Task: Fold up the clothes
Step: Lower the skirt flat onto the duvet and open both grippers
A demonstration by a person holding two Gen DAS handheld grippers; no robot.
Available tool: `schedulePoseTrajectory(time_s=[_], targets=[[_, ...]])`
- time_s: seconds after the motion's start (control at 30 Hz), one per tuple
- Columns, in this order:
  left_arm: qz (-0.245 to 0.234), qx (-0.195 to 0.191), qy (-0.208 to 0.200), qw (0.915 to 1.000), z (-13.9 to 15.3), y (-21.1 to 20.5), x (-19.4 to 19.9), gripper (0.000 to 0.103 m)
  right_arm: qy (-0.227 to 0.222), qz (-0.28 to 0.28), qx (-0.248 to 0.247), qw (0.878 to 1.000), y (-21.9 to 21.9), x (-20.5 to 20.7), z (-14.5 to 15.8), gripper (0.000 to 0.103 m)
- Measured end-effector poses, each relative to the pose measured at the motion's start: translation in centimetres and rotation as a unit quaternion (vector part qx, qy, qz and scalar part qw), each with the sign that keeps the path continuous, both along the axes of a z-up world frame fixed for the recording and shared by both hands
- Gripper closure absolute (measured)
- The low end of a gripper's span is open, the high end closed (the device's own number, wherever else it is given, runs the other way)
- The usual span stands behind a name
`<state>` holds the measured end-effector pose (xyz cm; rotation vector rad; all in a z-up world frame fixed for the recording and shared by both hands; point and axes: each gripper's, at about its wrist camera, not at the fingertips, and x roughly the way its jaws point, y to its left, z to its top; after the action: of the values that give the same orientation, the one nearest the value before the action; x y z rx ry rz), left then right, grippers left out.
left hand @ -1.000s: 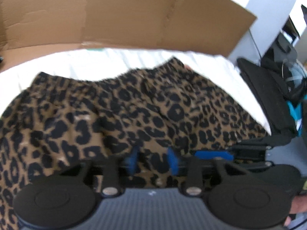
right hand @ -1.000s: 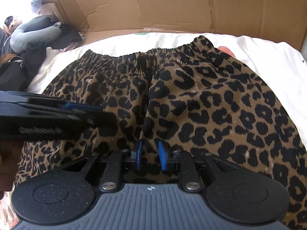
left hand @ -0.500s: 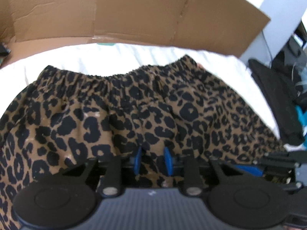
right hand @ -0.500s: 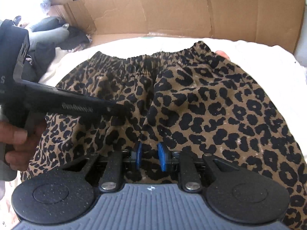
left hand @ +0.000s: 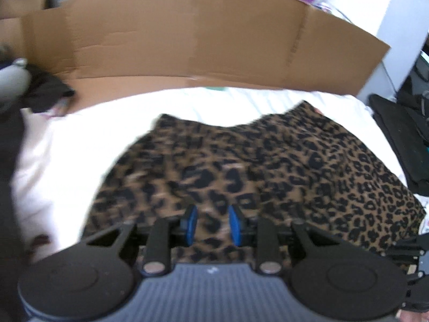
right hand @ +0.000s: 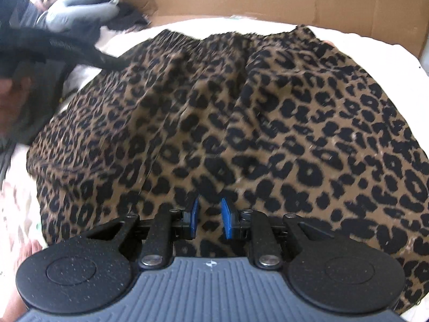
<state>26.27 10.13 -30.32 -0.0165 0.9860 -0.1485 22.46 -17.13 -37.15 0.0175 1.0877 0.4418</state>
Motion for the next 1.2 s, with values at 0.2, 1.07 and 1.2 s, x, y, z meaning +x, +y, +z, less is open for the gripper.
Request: schedulePoseTrajectory(time_s=[0.2,1.07,1.2], targets=[[0.061,0.017,0.009,0.998,1.0,5.3,-3.9,0.075,0.035,0.015,-0.007,0.999,-0.3,-1.8,0.1,0.079],[0.167,0.024,0.048,0.9845,-4.5,16.8,-16.8,0.072,0.09,0.038,-0.04,0.994,-1.9,-3.8,3.9,0.078],[0.152,0.013,0.042,0.9874,-5.3,16.8,-17.0,0.072,0.094,0.025,-0.043,0.994,-2.3,-3.4,4.6,0.079]])
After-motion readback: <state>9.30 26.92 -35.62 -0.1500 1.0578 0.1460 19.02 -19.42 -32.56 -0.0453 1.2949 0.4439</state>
